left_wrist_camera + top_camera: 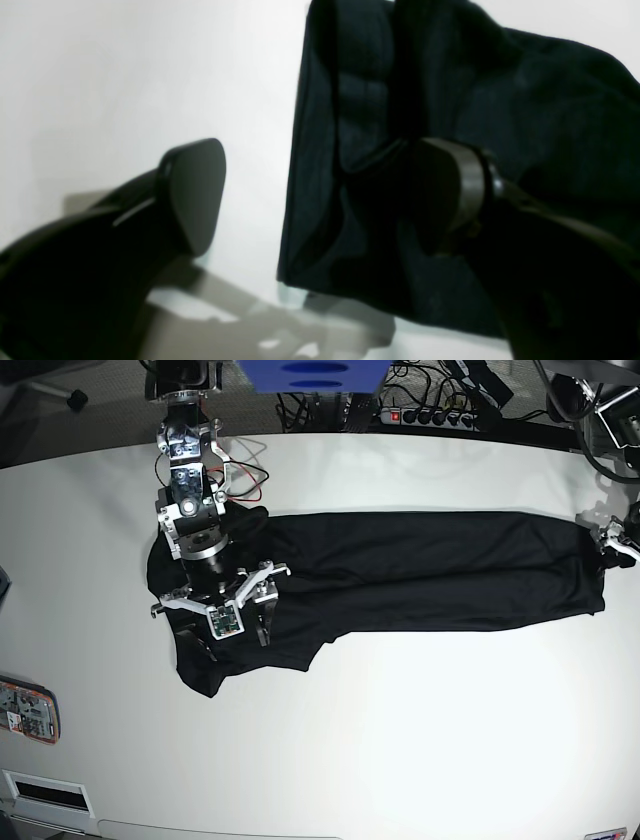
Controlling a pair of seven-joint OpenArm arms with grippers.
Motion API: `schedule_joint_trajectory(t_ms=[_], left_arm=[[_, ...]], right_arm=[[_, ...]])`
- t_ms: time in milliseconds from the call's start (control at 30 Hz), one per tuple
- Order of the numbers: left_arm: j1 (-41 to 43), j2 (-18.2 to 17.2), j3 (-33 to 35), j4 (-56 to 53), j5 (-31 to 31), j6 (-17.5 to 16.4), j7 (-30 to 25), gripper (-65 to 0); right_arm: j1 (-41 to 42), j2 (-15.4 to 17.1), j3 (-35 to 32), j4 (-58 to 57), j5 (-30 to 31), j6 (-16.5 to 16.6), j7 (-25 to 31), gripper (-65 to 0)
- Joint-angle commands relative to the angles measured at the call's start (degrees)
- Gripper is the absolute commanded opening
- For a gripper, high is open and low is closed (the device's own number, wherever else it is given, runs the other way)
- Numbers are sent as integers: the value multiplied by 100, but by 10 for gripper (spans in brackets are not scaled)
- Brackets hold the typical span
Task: Fold the T-shirt properly
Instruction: 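Move the left gripper back and grasp the other strip end, then fold the strip end held by left gripper toward the right gripper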
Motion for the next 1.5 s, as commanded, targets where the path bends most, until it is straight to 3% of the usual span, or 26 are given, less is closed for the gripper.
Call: schedule_joint_trajectory(t_ms=[0,133,333,733,800,867,967,1033,1067,1200,1467], left_arm=[[-41,64,10,26,37,25,140,-102],[-49,460,212,325,37,25,176,-102],[-23,723,696,712,28,25,176,-102],[3,627,696,712,-517,25,176,-107],[3,574,705,712,-561,25,176,-146],[-23,530,705,712,-561,25,176,-226],[-41,477,705,712,-526,25,184,-426],[-85,477,705,712,-517,25,184,-610],[-181,477,705,703,-508,25,184,-650],[-480,442,669,695,-341,25,167,-650],[-1113,-112,669,686,881,25,140,-650]], right_arm=[[58,-15,-10,154,31,-30,173,-249],[58,-15,-19,163,31,-30,173,-270],[58,-15,-19,181,31,-30,173,-270],[58,-15,-19,304,31,-30,173,-270],[58,-15,-19,304,31,-30,173,-270],[58,-15,-19,304,31,-30,173,-270],[58,-15,-19,304,31,-30,173,-270],[58,-15,-19,304,31,-30,173,-270],[58,-15,-19,304,31,-30,173,-270],[58,-15,-19,313,31,-30,173,-270],[58,-15,-28,321,31,-30,173,-271]])
